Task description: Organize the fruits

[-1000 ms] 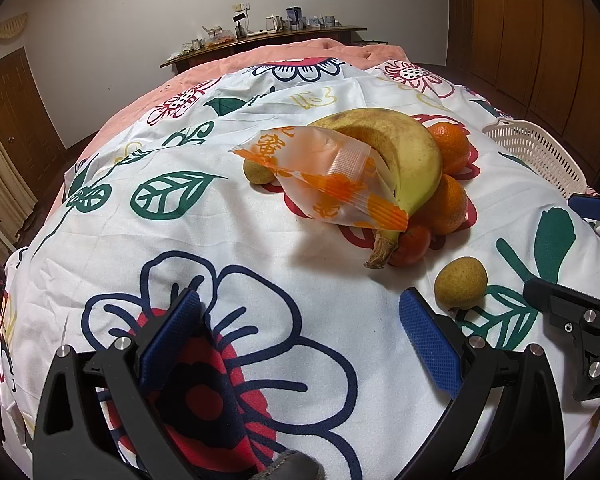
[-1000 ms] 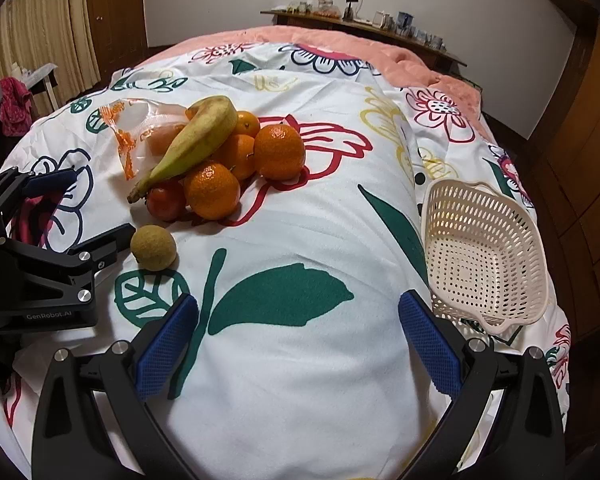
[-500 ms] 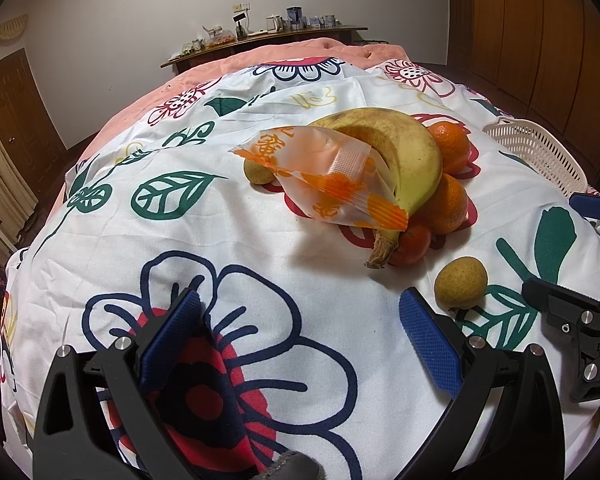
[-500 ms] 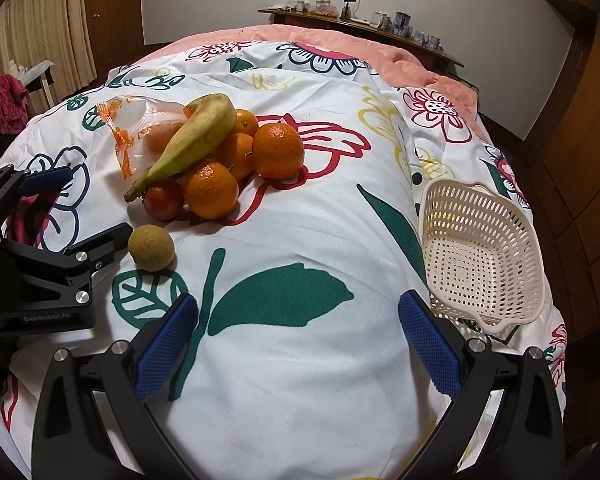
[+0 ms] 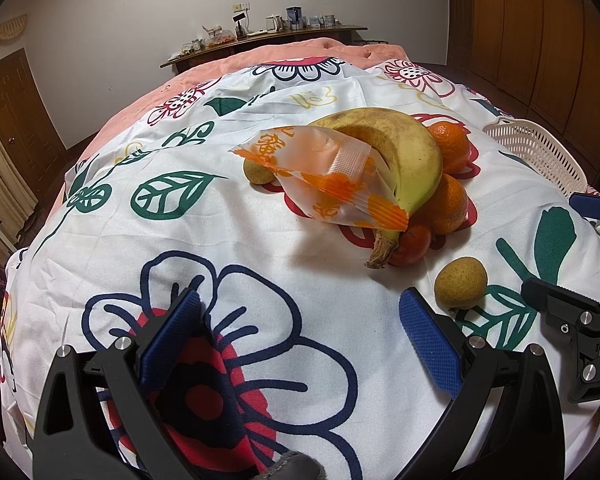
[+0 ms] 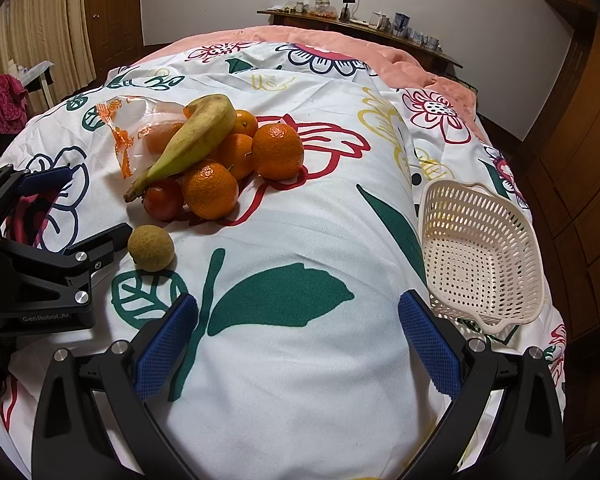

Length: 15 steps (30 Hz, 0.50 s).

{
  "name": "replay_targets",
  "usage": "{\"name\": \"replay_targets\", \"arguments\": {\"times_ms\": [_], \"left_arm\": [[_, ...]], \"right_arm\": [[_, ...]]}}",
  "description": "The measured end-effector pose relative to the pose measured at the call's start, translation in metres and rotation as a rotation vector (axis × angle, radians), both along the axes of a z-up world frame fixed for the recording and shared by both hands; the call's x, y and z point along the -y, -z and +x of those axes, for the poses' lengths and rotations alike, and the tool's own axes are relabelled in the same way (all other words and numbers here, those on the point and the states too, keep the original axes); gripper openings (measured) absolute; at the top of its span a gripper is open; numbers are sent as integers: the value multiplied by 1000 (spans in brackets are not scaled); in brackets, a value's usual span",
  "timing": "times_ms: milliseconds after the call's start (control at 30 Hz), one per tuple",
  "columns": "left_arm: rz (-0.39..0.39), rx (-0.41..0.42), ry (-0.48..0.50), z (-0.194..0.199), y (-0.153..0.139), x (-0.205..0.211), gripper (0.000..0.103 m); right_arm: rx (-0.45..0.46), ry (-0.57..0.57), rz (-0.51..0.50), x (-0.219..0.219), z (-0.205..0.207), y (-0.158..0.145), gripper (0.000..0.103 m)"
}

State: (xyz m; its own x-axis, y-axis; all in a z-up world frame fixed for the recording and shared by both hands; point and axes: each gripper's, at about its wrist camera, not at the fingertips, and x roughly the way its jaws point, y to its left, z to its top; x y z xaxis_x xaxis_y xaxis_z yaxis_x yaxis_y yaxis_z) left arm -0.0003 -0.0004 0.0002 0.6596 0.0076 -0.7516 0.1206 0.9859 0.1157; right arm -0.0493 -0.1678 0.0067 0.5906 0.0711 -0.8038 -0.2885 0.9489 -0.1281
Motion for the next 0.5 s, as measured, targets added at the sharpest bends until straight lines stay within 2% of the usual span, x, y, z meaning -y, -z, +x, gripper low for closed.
{"name": "replay_targets", "arguments": {"times_ms": [500], "left_arm": [[1,-8,2,0,-1,-3,101]], "right_arm": [[-2,0,0,0,0,0,98]]}}
